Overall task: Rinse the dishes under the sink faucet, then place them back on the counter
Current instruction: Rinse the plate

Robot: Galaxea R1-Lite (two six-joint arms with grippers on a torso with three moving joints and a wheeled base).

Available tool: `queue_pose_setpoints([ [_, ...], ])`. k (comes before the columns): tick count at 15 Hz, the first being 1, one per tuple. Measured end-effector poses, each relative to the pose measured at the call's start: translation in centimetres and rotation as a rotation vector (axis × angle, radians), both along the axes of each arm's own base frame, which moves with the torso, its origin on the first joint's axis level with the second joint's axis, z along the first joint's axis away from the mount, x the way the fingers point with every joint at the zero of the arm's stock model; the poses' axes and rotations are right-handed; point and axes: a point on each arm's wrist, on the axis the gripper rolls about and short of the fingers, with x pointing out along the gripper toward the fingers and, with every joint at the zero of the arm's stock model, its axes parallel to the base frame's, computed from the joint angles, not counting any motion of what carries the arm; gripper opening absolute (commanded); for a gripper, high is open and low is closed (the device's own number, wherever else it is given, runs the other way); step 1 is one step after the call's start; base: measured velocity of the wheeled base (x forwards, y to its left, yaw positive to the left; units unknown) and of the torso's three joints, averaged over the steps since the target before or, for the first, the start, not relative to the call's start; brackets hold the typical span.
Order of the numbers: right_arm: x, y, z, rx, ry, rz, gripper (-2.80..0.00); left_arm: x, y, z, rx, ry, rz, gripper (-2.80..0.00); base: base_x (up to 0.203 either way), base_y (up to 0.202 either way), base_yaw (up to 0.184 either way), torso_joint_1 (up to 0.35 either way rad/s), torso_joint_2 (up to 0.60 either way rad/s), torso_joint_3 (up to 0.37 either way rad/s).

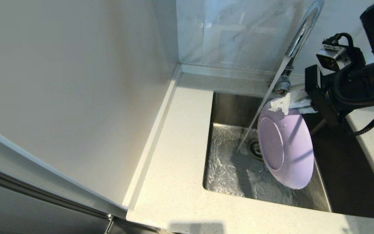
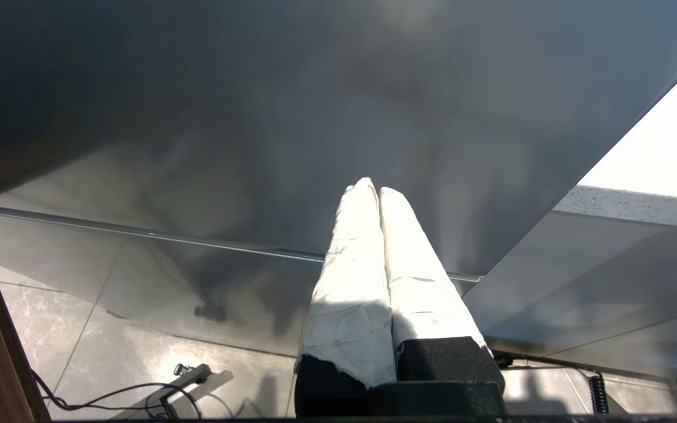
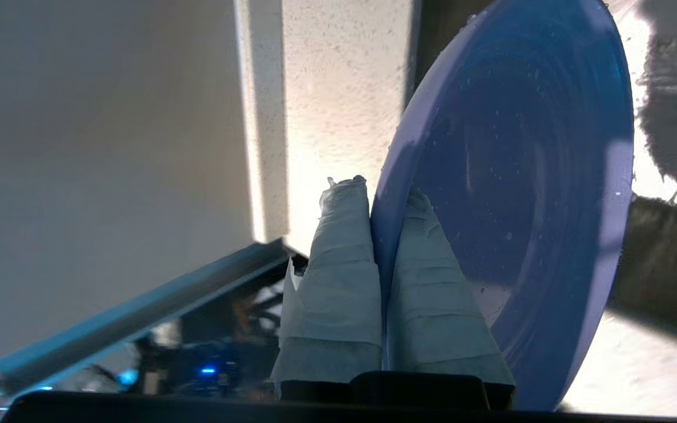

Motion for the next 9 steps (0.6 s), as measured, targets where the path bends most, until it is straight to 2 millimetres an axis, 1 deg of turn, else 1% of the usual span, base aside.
queue_pose_setpoints([
  [3,0.7,-0.2,-0.2,-0.092,-0.067,0.045,-2.80,0.0,0.0,0.0,0.000,0.000,0.000,-2.80,0.000,0.000,0.000,0.000,0.00,0.000],
  [9,1.4,-0.1,0.0,-0.152,-0.131,0.070,-2.80,0.0,0.0,0.0,0.000,0.000,0.000,-2.80,0.000,0.000,0.000,0.000,0.00,0.000],
])
